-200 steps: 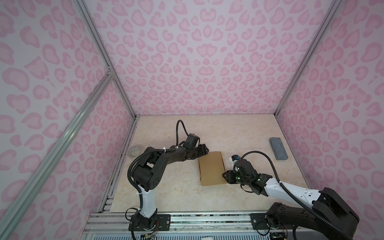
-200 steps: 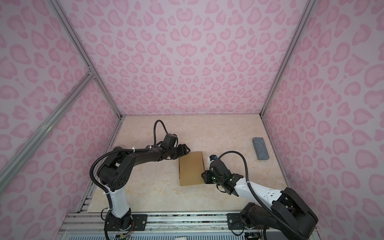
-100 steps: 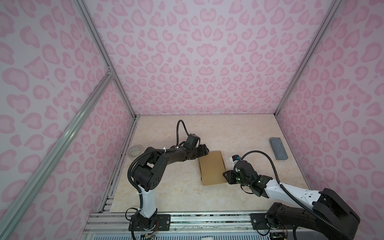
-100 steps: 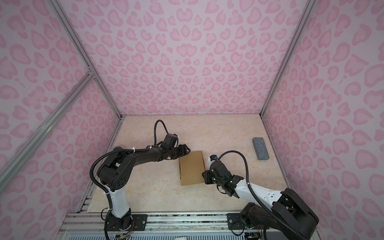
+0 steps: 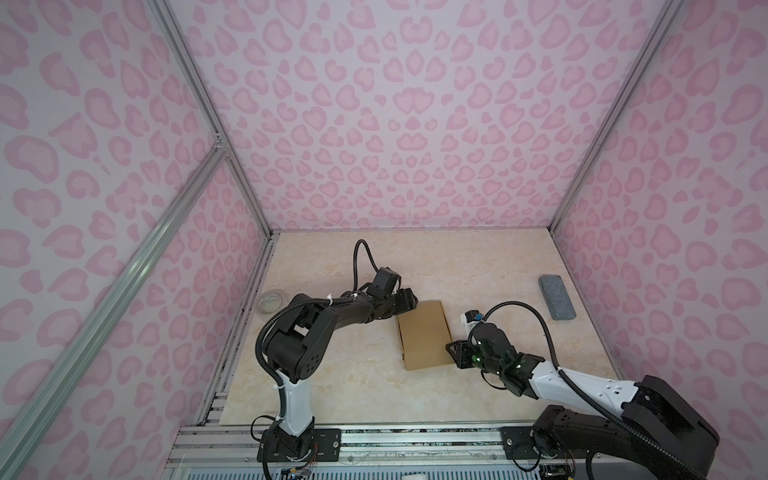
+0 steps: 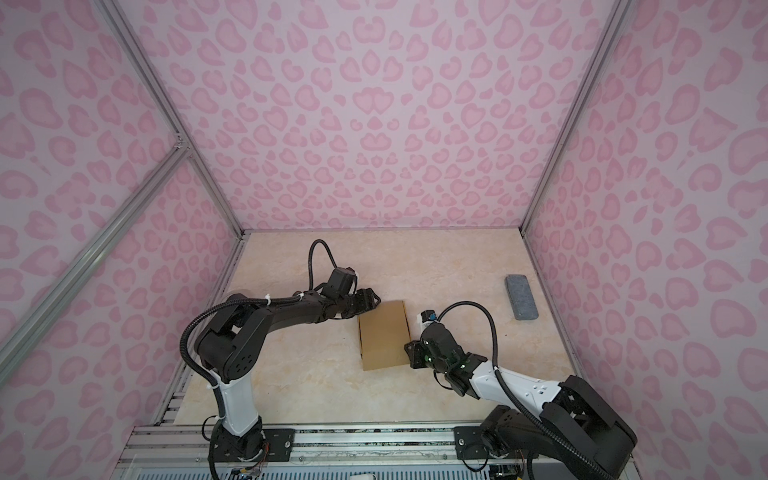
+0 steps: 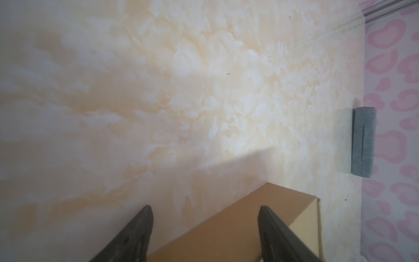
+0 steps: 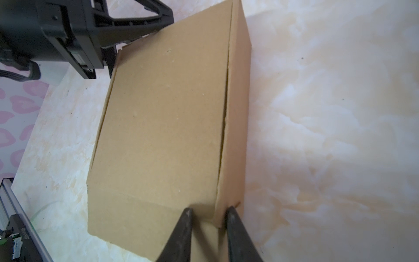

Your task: Fold the paper box

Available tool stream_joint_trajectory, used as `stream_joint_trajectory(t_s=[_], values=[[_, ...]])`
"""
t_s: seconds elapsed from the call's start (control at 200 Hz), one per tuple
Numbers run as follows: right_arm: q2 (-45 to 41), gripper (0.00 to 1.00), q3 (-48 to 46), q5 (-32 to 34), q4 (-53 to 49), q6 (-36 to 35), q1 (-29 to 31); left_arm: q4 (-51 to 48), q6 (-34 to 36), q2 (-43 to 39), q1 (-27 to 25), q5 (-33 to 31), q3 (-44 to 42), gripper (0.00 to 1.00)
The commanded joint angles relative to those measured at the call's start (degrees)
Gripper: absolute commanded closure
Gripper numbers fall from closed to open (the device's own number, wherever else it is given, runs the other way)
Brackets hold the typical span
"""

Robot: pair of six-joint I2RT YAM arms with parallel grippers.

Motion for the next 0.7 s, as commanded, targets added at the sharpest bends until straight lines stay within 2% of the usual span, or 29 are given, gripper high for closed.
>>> stream_joint_trajectory(t_s=[0.0, 0.695], values=[[-0.5, 0.72, -0.6, 2.2, -1.6, 0.0, 0.0, -25.1, -2.5, 2.7, -1.1, 5.9, -1.5, 0.24], [-7.5, 0.66, -0.1, -0.2, -8.4, 2.7, 0.0, -25.7, -2.5, 3.0, -1.1, 5.8, -1.1, 0.23]])
